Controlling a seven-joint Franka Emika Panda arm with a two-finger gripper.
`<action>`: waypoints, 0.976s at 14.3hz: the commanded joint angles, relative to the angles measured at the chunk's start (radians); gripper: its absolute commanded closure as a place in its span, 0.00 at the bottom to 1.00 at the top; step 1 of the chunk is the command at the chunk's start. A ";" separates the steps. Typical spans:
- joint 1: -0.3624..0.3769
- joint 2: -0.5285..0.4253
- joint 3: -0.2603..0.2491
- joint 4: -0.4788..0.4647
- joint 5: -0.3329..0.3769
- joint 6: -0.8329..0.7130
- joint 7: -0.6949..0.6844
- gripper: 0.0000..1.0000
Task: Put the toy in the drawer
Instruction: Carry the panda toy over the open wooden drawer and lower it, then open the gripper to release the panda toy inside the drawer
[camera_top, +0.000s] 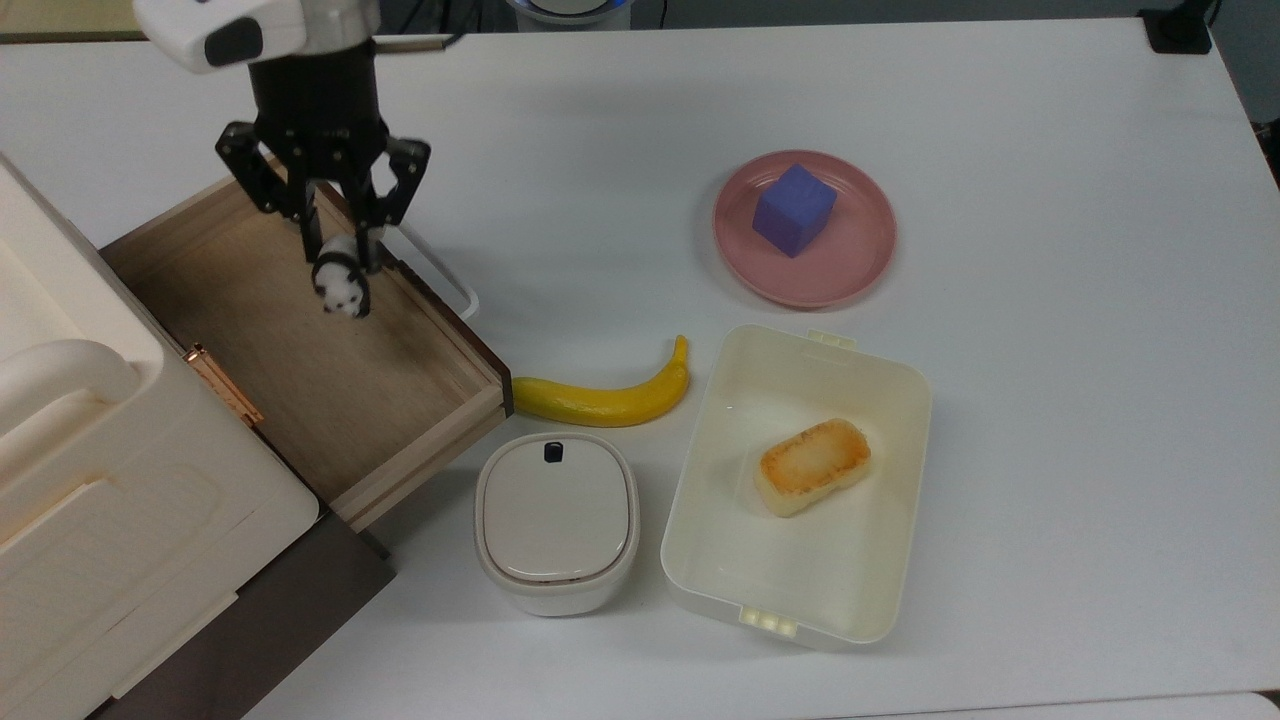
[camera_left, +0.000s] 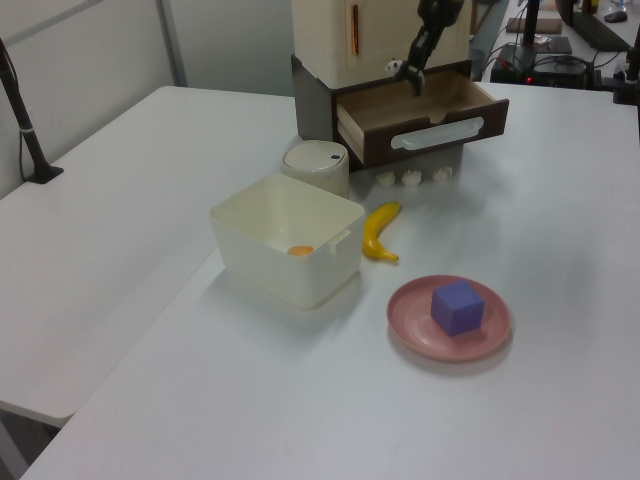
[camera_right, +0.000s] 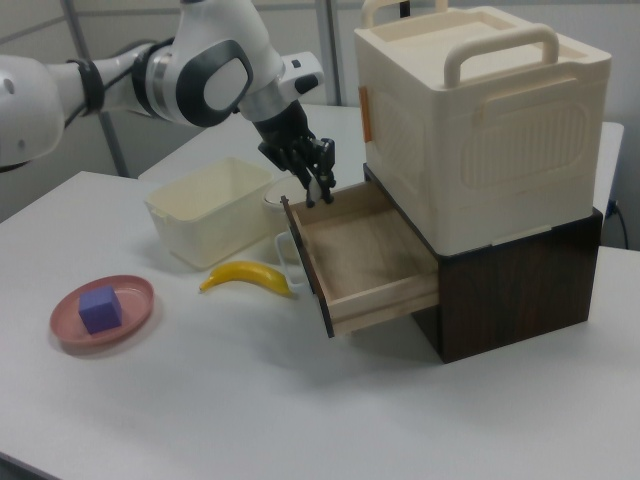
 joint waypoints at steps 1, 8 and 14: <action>0.023 0.027 -0.018 -0.002 -0.066 0.083 0.073 0.82; 0.016 0.073 -0.018 -0.067 -0.154 0.213 -0.080 0.51; 0.020 0.040 -0.018 -0.062 -0.120 0.154 -0.021 0.21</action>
